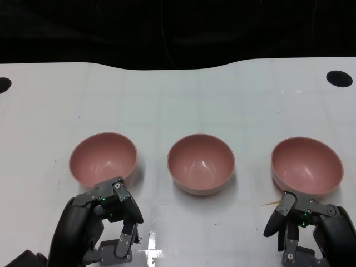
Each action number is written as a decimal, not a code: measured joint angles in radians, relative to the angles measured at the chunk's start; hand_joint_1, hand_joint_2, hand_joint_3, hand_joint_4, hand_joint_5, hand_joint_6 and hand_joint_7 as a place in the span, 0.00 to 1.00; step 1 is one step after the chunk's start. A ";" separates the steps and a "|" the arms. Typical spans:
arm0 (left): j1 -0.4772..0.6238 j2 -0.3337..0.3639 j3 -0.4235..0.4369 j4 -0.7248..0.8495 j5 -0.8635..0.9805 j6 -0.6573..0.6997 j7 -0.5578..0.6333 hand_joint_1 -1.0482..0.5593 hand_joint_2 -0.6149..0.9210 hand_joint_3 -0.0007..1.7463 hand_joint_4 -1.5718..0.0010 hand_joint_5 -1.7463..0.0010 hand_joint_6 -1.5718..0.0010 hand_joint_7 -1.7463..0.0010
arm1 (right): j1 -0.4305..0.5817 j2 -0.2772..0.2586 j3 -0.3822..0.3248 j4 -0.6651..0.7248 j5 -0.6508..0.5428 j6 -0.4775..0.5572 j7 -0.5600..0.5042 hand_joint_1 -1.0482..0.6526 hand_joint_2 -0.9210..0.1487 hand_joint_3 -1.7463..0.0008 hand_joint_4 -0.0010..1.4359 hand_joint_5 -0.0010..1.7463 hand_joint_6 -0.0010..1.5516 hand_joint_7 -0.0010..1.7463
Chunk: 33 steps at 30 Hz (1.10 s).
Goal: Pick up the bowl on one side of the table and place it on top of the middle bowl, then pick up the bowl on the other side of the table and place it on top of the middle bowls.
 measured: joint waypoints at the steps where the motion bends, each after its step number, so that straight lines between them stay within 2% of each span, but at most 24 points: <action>1: 0.000 0.000 0.000 0.000 0.000 0.000 0.000 0.53 0.64 0.76 0.40 0.04 0.46 0.14 | 0.000 0.000 0.000 0.000 0.000 0.000 0.000 0.60 0.67 0.05 0.66 0.98 0.57 0.78; 3: 0.000 0.000 0.000 0.000 0.000 0.000 0.000 0.53 0.64 0.75 0.40 0.04 0.46 0.14 | 0.000 0.000 0.000 0.000 0.000 0.000 0.000 0.60 0.66 0.06 0.65 0.97 0.57 0.77; 6: 0.000 0.000 0.000 0.000 0.002 0.000 0.000 0.52 0.64 0.76 0.40 0.04 0.46 0.14 | 0.000 0.000 -0.001 0.000 -0.001 0.000 -0.004 0.59 0.56 0.16 0.62 0.93 0.56 0.71; 11: 0.000 -0.001 0.000 0.000 0.005 0.000 0.000 0.52 0.64 0.76 0.40 0.04 0.47 0.14 | 0.000 0.000 -0.004 0.000 -0.002 0.000 -0.015 0.59 0.53 0.19 0.61 0.91 0.56 0.69; 12: 0.000 -0.001 0.000 0.000 0.005 0.000 0.000 0.53 0.64 0.76 0.40 0.04 0.47 0.14 | -0.001 -0.001 -0.005 -0.002 -0.015 0.003 -0.020 0.56 0.49 0.30 0.51 0.83 0.49 0.62; 14: 0.000 -0.004 -0.001 0.000 0.005 -0.003 0.000 0.54 0.63 0.78 0.40 0.03 0.47 0.14 | -0.007 -0.015 -0.015 -0.019 -0.071 0.026 -0.032 0.53 0.40 0.47 0.43 0.72 0.44 0.50; 16: 0.000 -0.005 -0.002 0.001 0.005 -0.005 0.000 0.54 0.62 0.78 0.40 0.03 0.47 0.14 | -0.014 -0.028 -0.031 -0.037 -0.103 0.043 -0.044 0.52 0.38 0.53 0.41 0.69 0.44 0.47; 17: 0.000 -0.006 -0.002 0.000 0.005 -0.005 0.000 0.54 0.63 0.78 0.40 0.03 0.47 0.14 | -0.016 -0.032 -0.036 -0.049 -0.122 0.049 -0.054 0.50 0.30 0.66 0.39 0.63 0.42 0.42; 18: 0.000 -0.006 -0.003 0.000 0.005 -0.006 0.000 0.54 0.63 0.78 0.40 0.03 0.47 0.14 | -0.018 -0.038 -0.039 -0.059 -0.148 0.056 -0.065 0.49 0.23 0.76 0.39 0.61 0.42 0.38; 19: 0.000 -0.007 -0.004 0.000 0.005 -0.006 0.000 0.54 0.63 0.78 0.40 0.03 0.47 0.14 | -0.018 -0.044 -0.040 -0.070 -0.172 0.061 -0.075 0.49 0.19 0.81 0.39 0.59 0.42 0.36; 21: 0.000 -0.010 -0.005 0.000 0.005 -0.006 0.000 0.54 0.64 0.76 0.41 0.03 0.47 0.14 | -0.017 -0.050 -0.043 -0.100 -0.231 0.095 -0.090 0.43 0.12 0.93 0.32 0.54 0.37 0.26; 25: 0.000 -0.011 -0.006 0.000 0.004 -0.006 0.000 0.53 0.67 0.72 0.41 0.03 0.47 0.14 | -0.017 -0.067 -0.054 -0.168 -0.320 0.171 -0.106 0.37 0.08 0.99 0.22 0.47 0.31 0.16; 33: 0.000 -0.011 -0.008 0.000 0.005 -0.005 0.000 0.52 0.68 0.69 0.42 0.03 0.48 0.13 | -0.026 -0.121 -0.057 -0.275 -0.487 0.329 -0.094 0.26 0.05 0.99 0.08 0.39 0.21 0.06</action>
